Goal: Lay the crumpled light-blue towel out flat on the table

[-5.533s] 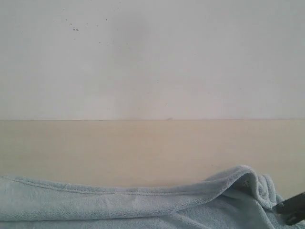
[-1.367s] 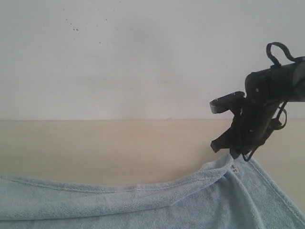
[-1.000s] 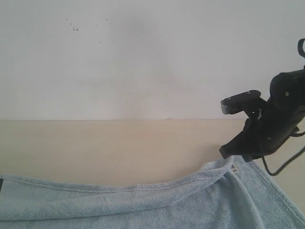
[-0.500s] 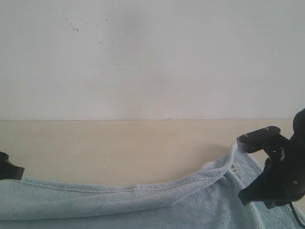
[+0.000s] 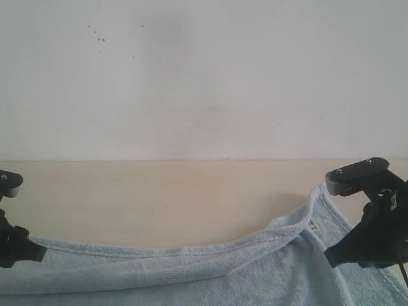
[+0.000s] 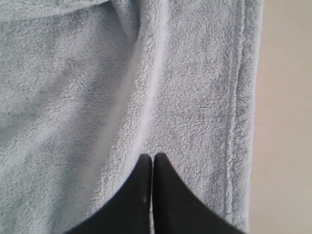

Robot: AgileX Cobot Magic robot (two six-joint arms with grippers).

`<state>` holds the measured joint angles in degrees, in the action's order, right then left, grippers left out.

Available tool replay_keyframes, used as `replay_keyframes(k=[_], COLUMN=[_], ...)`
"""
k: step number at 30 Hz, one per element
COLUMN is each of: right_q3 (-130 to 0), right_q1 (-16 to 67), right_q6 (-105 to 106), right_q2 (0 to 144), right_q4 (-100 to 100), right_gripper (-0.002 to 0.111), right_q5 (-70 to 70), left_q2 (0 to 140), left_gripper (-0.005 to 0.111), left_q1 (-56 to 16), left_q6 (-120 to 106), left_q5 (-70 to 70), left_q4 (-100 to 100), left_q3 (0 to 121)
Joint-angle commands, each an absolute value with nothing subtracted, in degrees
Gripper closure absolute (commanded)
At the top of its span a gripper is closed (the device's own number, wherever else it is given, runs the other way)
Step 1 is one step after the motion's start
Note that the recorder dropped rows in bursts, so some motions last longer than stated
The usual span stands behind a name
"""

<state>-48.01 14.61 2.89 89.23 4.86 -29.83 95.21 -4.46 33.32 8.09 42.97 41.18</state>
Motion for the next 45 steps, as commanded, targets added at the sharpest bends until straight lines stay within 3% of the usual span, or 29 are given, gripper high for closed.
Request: replay_keyframes(k=[1, 6, 16, 26, 41, 45], right_q3=[-48.0, -48.0, -48.0, -48.0, -48.0, -48.0], right_q1=[14.5, 14.5, 14.5, 14.5, 14.5, 14.5], right_q6=[3.6, 3.6, 3.6, 3.6, 10.3, 12.6], right_q2=[87.9, 87.9, 87.9, 87.9, 87.9, 87.5], right_q4=[4.7, 4.7, 4.6, 4.6, -5.0, -7.3], right_gripper=[0.108, 0.108, 0.108, 0.108, 0.108, 0.108], right_q5=[-29.7, -29.3, -29.0, -28.9, -31.5, -34.4], left_q2=[97.2, 99.6, 101.8, 105.0, 118.1, 117.6], left_gripper=[0.062, 0.065, 0.103, 0.103, 0.102, 0.078], left_q1=[-3.1, -2.6, -1.7, 1.5, 1.7, 1.7], left_q6=[34.3, 34.4, 36.1, 36.3, 36.3, 36.3], left_q5=[7.4, 7.1, 5.2, 1.1, 0.8, 3.5], left_q4=[42.4, 42.4, 42.8, 42.7, 42.9, 43.4], left_q3=[42.7, 43.4, 46.0, 46.3, 56.5, 63.0])
